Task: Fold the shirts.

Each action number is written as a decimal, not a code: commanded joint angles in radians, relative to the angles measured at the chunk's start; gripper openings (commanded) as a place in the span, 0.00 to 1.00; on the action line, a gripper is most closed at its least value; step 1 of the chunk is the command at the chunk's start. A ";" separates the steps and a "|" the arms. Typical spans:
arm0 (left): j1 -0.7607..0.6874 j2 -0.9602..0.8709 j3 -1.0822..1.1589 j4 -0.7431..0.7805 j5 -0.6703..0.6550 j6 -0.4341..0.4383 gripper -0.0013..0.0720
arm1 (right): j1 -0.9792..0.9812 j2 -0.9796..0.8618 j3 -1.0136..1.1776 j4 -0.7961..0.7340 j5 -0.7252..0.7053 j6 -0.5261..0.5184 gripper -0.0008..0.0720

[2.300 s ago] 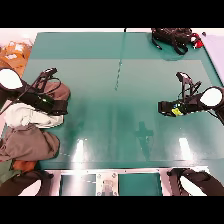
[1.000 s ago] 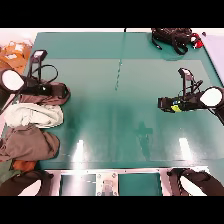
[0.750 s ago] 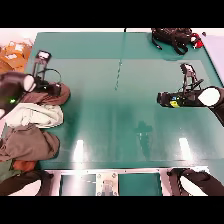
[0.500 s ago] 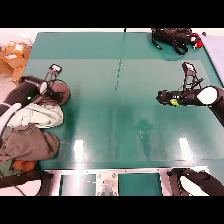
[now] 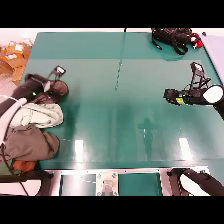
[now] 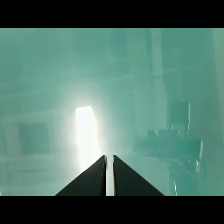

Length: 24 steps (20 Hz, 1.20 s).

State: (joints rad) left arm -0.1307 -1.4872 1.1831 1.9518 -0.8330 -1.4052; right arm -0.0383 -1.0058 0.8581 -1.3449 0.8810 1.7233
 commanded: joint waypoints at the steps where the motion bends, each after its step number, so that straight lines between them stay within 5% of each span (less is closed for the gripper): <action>1: -0.026 0.056 0.206 -0.294 -0.136 0.137 0.05 | -0.057 0.000 0.003 0.000 0.055 -0.001 0.11; 5: -0.200 0.089 0.456 -0.509 -0.214 0.184 0.05 | -0.139 0.000 0.006 0.002 0.096 -0.028 0.06; 11: -0.467 -0.017 0.473 -0.710 -0.208 0.157 0.06 | -0.236 0.000 0.025 0.002 0.169 -0.034 0.07; 13: -0.497 -0.098 0.474 -0.781 -0.230 0.110 0.94 | -0.246 0.000 0.025 0.002 0.193 -0.034 0.39; 14: -0.497 -0.127 0.474 -0.805 -0.259 0.084 0.99 | -0.246 0.000 0.025 0.003 0.200 -0.034 0.44; 19: -0.326 -0.127 0.505 -0.775 -0.461 -0.006 0.99 | -0.246 -0.012 0.024 0.039 0.212 -0.035 0.52; 24: -0.135 -0.126 0.352 -0.865 -0.544 -0.059 0.99 | -0.242 -0.190 0.025 0.357 0.119 -0.245 0.52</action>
State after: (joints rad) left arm -0.3515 -1.6112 1.6176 1.1587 -1.3220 -1.4307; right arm -0.2821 -1.1069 0.8822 -1.1744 1.0519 1.6005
